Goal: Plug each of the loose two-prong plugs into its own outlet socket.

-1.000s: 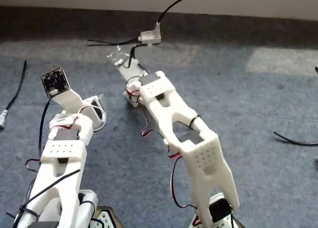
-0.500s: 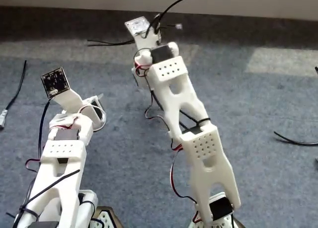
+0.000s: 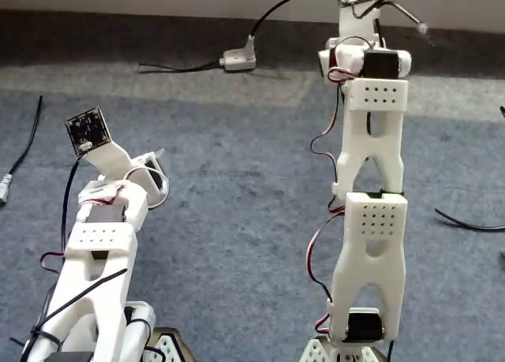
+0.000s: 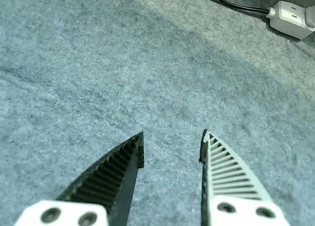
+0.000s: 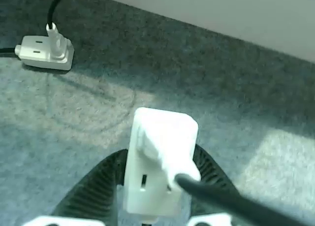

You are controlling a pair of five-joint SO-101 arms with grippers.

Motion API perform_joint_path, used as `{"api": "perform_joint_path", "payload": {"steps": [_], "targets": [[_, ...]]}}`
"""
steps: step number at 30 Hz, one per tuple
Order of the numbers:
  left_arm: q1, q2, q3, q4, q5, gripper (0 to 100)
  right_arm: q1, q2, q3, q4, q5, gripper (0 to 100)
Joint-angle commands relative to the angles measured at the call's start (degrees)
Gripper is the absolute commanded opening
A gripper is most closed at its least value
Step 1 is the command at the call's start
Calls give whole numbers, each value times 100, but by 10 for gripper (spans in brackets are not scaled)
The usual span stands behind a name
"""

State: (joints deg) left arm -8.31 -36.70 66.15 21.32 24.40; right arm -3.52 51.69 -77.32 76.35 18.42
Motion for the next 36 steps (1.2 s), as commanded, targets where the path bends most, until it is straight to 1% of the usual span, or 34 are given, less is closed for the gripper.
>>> {"api": "perform_joint_path", "payload": {"steps": [1,5,8,9,11,13,15,17,21,24,27,32,34,36], "targets": [[119,-110,-4,-105,-202,200,-40,-84,637,-1851,176,47],[119,-110,4,-105,-308,200,-163,-92,1455,-3626,-158,48],[119,-101,4,-105,-308,200,-277,-84,1912,-4541,-343,53],[127,-101,4,-105,-308,200,-295,-84,2079,-4716,-352,69],[127,-101,4,-105,-308,200,-312,-84,2360,-4901,-396,139],[207,-101,4,-105,-316,200,-312,-84,2536,-5007,-633,219],[251,-101,4,-105,-325,200,-295,-92,2554,-5077,-914,277],[251,-101,4,-105,-325,200,-215,-136,2554,-5077,-1169,300],[251,-101,4,-105,-325,200,84,-110,2149,-5033,-1486,303],[251,-101,4,-105,-325,200,488,-136,1921,-5007,-1503,303],[251,-101,4,-105,-325,200,1103,-136,1525,-4752,-1495,303],[259,-101,4,-105,-325,200,2501,-101,760,-3978,-1468,301],[268,-101,-4,-114,-316,200,3143,-101,629,-3864,-1424,300],[277,-101,4,-220,-316,200,3705,-92,602,-3881,-1046,300]]}}
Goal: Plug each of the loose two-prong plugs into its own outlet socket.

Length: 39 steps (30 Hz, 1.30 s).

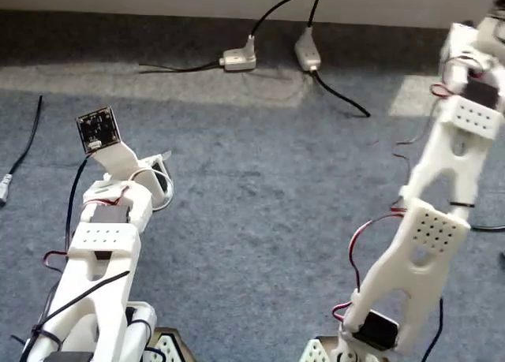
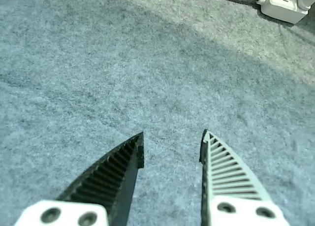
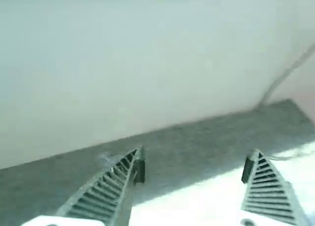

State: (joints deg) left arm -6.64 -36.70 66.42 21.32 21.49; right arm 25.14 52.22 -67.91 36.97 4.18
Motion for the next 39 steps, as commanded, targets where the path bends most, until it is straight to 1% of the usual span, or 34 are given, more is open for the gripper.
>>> {"api": "perform_joint_path", "payload": {"steps": [1,4,6,9,15,17,19,22,28,33,34,36,39], "targets": [[110,-101,-22,-237,-26,200,1077,-136,-259,57,703,300],[110,-101,-13,-237,-26,200,1701,-145,277,84,1521,300],[110,-101,-13,-237,-26,200,2035,-145,664,215,1635,300],[110,-101,-13,-237,-26,200,2387,-189,963,1103,1442,300],[119,-101,66,-264,-26,200,2589,-189,593,3908,730,300],[119,-101,66,-264,-26,200,2589,-154,418,4523,598,300],[119,-110,66,-264,-26,200,2598,-154,338,4901,536,300],[119,-110,66,-264,-26,200,2651,-127,400,5059,510,300],[119,-110,66,-264,-26,200,3020,-127,989,5007,554,300],[154,-110,66,-264,-26,200,3222,-127,1921,4303,571,299],[171,-110,66,-264,-26,200,3231,-127,2114,4215,695,291],[198,-110,66,-264,-26,200,3222,-136,2422,4145,1020,242],[198,-110,66,-264,-26,200,3213,-163,2580,4163,1081,112]]}}
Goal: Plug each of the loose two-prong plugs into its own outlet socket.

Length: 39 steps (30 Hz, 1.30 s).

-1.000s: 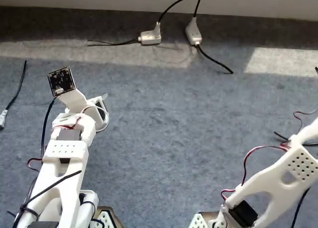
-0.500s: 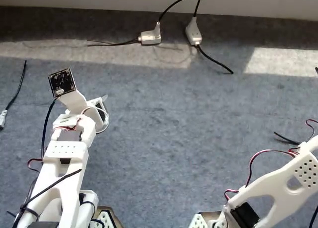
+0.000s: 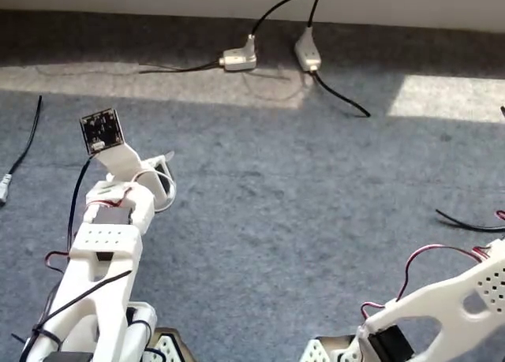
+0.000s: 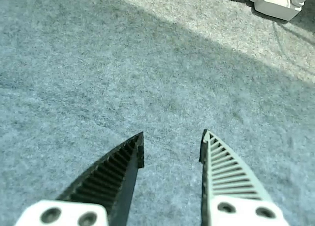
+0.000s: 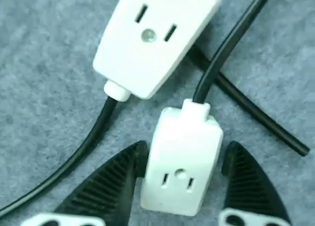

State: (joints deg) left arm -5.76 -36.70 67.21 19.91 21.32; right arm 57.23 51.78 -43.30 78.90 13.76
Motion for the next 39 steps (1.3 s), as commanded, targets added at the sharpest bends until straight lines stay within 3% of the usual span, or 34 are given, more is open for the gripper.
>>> {"api": "perform_joint_path", "payload": {"steps": [1,3,7,10,13,20,26,29,32,39], "targets": [[110,-110,-13,-123,-9,200,-13,-145,75,4,123,70],[110,-110,-13,-123,-9,200,-92,-207,-171,171,167,29],[110,-110,-13,-123,-9,200,-470,-497,-1068,1235,360,43],[110,-110,-13,-123,-9,200,-1033,-725,-1859,2176,360,44],[92,-110,-13,-123,-9,200,-1692,-1068,-2044,2220,325,44],[101,-110,-13,-123,-9,200,-3776,-2299,-356,2220,-413,45],[101,-110,-13,-123,-9,200,-5754,-3415,1209,2193,-1802,46],[84,-110,-13,-123,-9,200,-6404,-3635,1877,2193,-2356,46],[84,-110,-13,-114,-9,200,-6914,-3591,2765,2105,-2382,46],[92,-127,-13,-114,-9,200,-7829,-3565,5279,-145,-2374,46]]}}
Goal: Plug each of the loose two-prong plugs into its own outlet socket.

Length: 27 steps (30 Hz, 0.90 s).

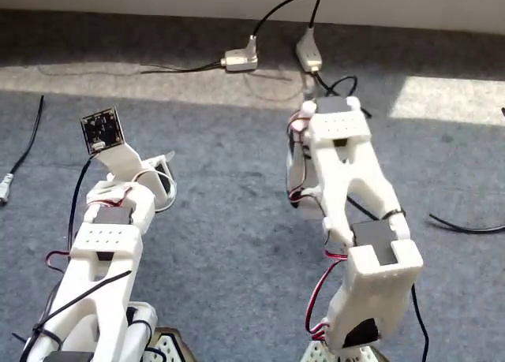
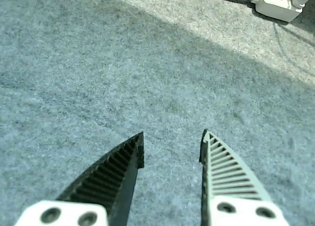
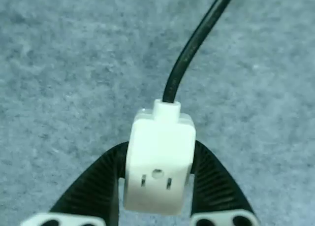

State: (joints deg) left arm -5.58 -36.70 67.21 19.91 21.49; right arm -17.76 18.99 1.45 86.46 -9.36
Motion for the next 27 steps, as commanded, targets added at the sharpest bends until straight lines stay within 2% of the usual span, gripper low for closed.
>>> {"api": "perform_joint_path", "payload": {"steps": [1,3,5,6,11,14,20,23,27], "targets": [[75,-127,-13,-114,-26,200,-453,-277,1103,-1209,-62,46],[75,-136,-13,-114,-26,200,-655,-286,1516,-1490,149,46],[75,-136,-13,-114,-26,200,-734,-321,1490,-1323,677,46],[75,-136,-13,-114,-26,200,-699,-382,1349,-1165,703,46],[92,-145,-13,-114,-26,200,224,-1174,391,-180,800,46],[92,-145,-13,-114,-26,200,690,-1684,-136,338,1319,46],[92,-136,-13,-114,-26,200,1305,-2422,-233,611,1758,51],[92,-127,-13,-114,-26,200,1244,-2492,277,347,1899,94],[75,-127,-13,-114,-26,200,1174,-2510,963,-207,1899,253]]}}
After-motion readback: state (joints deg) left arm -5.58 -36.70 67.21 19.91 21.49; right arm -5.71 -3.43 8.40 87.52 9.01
